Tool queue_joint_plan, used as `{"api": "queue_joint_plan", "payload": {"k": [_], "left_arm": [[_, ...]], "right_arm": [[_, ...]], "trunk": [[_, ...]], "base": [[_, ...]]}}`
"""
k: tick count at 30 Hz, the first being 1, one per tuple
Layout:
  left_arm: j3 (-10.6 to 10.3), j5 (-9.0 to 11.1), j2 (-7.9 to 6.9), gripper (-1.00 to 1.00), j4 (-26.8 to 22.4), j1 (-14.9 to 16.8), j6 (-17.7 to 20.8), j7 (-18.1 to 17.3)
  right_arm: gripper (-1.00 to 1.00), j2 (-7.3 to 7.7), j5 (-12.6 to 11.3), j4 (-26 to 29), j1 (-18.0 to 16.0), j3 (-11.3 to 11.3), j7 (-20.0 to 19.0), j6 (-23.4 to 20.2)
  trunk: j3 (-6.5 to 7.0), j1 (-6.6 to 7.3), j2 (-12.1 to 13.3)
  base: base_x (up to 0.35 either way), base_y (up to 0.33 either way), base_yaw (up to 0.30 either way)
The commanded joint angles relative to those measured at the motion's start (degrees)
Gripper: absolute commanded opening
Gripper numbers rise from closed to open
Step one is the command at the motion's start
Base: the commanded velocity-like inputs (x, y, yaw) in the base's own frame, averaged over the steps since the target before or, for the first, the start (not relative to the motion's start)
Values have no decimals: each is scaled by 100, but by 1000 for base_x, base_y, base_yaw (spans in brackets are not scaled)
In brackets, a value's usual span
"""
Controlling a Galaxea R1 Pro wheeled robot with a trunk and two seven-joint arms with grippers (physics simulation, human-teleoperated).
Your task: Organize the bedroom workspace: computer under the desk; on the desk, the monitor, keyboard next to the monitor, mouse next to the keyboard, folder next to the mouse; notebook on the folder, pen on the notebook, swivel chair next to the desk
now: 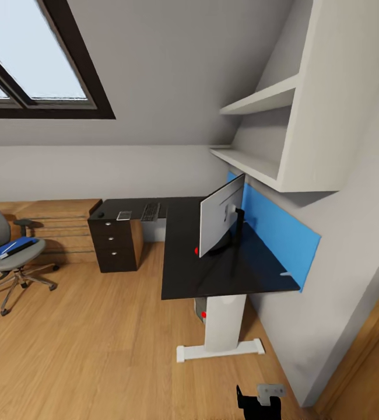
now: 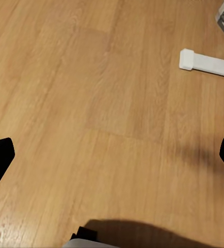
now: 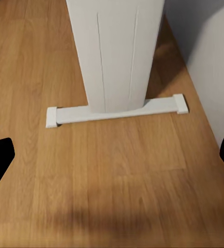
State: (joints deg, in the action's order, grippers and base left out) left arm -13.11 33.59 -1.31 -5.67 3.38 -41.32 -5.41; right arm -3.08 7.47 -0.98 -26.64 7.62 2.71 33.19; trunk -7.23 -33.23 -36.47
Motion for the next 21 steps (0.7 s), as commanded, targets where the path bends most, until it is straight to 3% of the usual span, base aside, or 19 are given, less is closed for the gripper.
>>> {"api": "queue_joint_plan", "payload": {"k": [1, 14, 21], "left_arm": [[-7, 61, -1, 100, 7, 5, -14, -56], [42, 60, -10, 100, 8, 5, -16, -65], [45, 60, -10, 100, 8, 5, -9, -65]], "right_arm": [[100, -1, 61, -12, -5, 41, 28, 21], [100, -13, 62, -12, 8, 38, 28, 21], [100, -60, 69, -9, 31, 38, 28, 21]], "trunk": [[-10, -2, -8], [-12, -2, -8], [-12, -2, -8]], "base": [[0, 0, -17], [3, 6, -4], [193, 185, 0]]}}
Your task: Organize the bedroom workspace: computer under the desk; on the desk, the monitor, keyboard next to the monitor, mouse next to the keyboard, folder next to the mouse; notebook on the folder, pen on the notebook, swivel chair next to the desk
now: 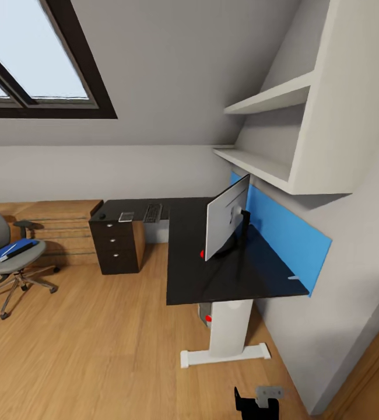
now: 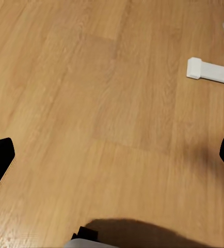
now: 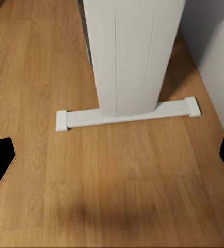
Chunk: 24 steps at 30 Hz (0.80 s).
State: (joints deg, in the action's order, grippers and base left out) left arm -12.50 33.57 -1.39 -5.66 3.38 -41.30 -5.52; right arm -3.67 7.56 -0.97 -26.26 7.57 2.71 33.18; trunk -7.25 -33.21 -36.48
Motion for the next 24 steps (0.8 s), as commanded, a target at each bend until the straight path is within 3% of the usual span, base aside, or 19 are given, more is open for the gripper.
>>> {"api": "queue_joint_plan", "payload": {"k": [1, 10, 24], "left_arm": [[-16, 62, -1, 100, 7, 5, -10, -55], [-17, 62, -1, 100, 3, 5, -10, -55], [-24, 62, 0, 100, 7, 5, -9, -56]], "right_arm": [[100, -3, 61, -10, -6, 43, 28, 22], [100, -3, 61, -9, -2, 43, 28, 20], [100, 14, 28, -3, -2, 53, 15, -8]], "trunk": [[-10, -4, -8], [-10, -4, -8], [-10, -4, -8]], "base": [[223, 211, 0], [201, 184, 0], [24, 20, 0]]}}
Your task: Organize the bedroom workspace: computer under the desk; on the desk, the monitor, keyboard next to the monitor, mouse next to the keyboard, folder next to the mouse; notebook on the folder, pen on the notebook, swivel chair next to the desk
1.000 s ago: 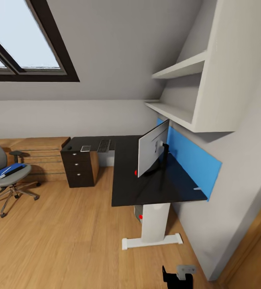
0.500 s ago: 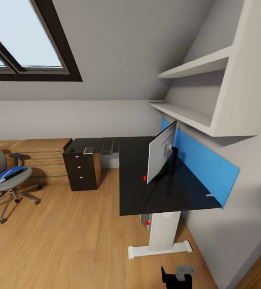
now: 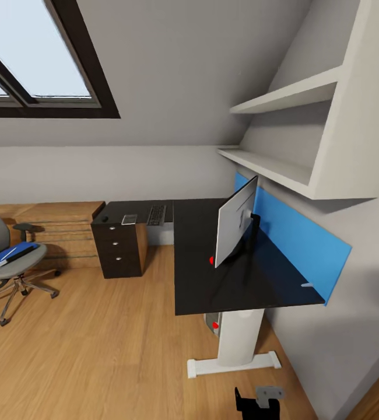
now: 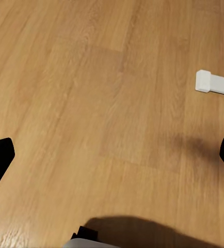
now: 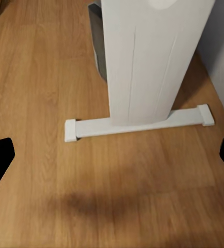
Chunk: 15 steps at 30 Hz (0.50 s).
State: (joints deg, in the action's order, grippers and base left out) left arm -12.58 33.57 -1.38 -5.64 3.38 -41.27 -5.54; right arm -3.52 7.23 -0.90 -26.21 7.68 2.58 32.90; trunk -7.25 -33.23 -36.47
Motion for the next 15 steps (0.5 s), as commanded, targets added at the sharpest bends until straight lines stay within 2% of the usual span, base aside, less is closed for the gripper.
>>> {"api": "queue_joint_plan", "payload": {"k": [1, 6, 9, 12, 15], "left_arm": [[-16, 62, -2, 100, 7, 5, -13, -55], [-18, 62, 1, 100, -2, 5, -13, -57], [-22, 59, 4, 100, 0, 5, -13, -59], [-24, 56, 5, 100, -3, 5, -13, -60], [-26, 55, 6, 100, -6, 5, -13, -60]], "right_arm": [[100, 5, 54, -4, -7, 49, 28, 14], [100, 21, 26, 87, -12, 72, 47, -35], [100, 24, 19, 317, -14, 80, 59, -213], [100, 27, 16, 619, -15, 87, 63, -526], [100, 28, 10, 1188, -15, 165, 63, -1096]], "trunk": [[-10, -2, -8], [-10, -2, -8], [-10, -2, -8], [-10, -2, -8], [-10, -2, -8]], "base": [[2, 2, 0], [0, 0, 0], [0, 0, 0], [0, 0, 0], [0, 0, 0]]}}
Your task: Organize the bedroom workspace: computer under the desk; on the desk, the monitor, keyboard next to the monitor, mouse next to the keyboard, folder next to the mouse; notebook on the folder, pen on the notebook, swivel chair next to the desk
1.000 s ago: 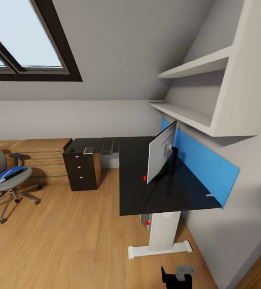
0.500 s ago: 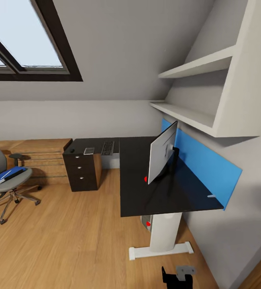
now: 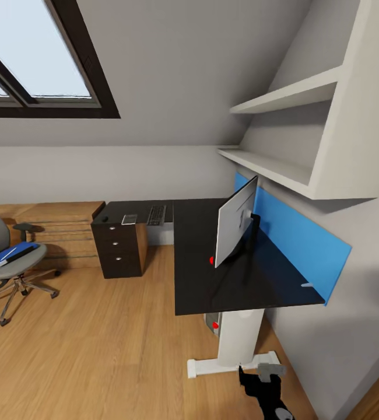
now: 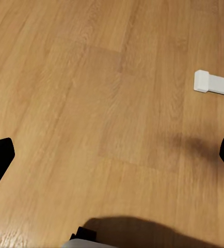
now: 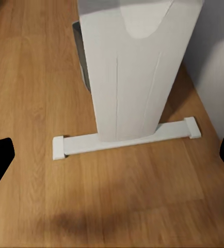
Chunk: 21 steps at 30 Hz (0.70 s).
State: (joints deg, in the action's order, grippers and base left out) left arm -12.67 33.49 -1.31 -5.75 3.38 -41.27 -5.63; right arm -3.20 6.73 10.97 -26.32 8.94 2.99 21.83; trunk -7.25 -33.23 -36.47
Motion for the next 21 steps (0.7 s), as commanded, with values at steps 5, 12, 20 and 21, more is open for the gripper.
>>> {"api": "queue_joint_plan", "payload": {"k": [5, 12, 20, 21], "left_arm": [[-24, 60, -1, 100, 4, 5, -13, -60], [-33, 58, -1, 100, 4, 5, -5, -61], [-50, 46, -1, 100, 4, 5, -6, -68], [-50, 46, -1, 100, 4, 5, -5, -69]], "right_arm": [[100, -34, 21, 1818, 1, 364, 18, -1568], [100, -135, -111, 3754, 4, 421, 17, -3136], [100, -587, -109, 5710, 4, 223, 24, -3949], [100, -620, -106, 5809, 4, 149, 24, -3960]], "trunk": [[-10, -2, -8], [-10, -2, -8], [-10, -2, -8], [-10, -2, -8]], "base": [[0, 0, 0], [0, 0, 0], [0, 0, 0], [0, 0, 0]]}}
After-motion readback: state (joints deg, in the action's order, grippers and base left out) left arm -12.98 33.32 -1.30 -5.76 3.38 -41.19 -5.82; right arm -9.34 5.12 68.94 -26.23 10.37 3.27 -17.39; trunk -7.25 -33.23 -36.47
